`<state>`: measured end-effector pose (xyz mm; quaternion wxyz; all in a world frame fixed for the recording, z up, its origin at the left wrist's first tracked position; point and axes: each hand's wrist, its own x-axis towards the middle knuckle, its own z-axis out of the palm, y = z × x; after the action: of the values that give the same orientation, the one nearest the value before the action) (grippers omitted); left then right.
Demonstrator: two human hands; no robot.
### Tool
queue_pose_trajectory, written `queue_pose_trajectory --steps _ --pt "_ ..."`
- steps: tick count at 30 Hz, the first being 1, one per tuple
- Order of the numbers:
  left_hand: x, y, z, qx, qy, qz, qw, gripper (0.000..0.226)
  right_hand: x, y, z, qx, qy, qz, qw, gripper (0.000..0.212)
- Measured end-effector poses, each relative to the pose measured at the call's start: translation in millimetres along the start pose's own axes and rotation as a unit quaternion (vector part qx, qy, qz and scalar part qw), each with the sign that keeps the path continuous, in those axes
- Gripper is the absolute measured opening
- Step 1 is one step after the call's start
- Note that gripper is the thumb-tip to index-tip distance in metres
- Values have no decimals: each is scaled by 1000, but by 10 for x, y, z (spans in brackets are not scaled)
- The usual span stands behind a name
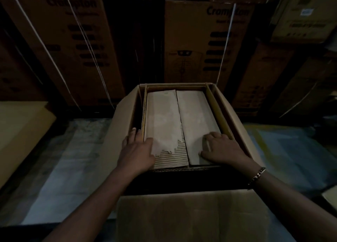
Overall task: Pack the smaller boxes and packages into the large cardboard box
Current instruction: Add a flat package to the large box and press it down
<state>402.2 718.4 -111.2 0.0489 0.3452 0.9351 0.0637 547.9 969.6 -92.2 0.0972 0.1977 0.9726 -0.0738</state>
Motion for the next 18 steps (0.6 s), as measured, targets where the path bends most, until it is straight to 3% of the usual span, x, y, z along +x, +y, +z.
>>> queue_pose_trajectory --steps 4,7,13,16,18 --pt "155 300 16 52 75 32 995 81 114 -173 -12 32 -2 0 999 74" --pt "397 555 47 4 23 40 999 95 187 -318 -15 32 4 22 999 73" --pt "646 769 43 -21 -57 21 998 89 191 -508 37 -10 19 55 998 64" --pt "618 718 -209 -88 -9 46 995 80 222 -489 -44 2 27 51 998 70" --pt "586 549 -478 -173 33 20 984 75 232 -449 -121 3 26 51 998 78"
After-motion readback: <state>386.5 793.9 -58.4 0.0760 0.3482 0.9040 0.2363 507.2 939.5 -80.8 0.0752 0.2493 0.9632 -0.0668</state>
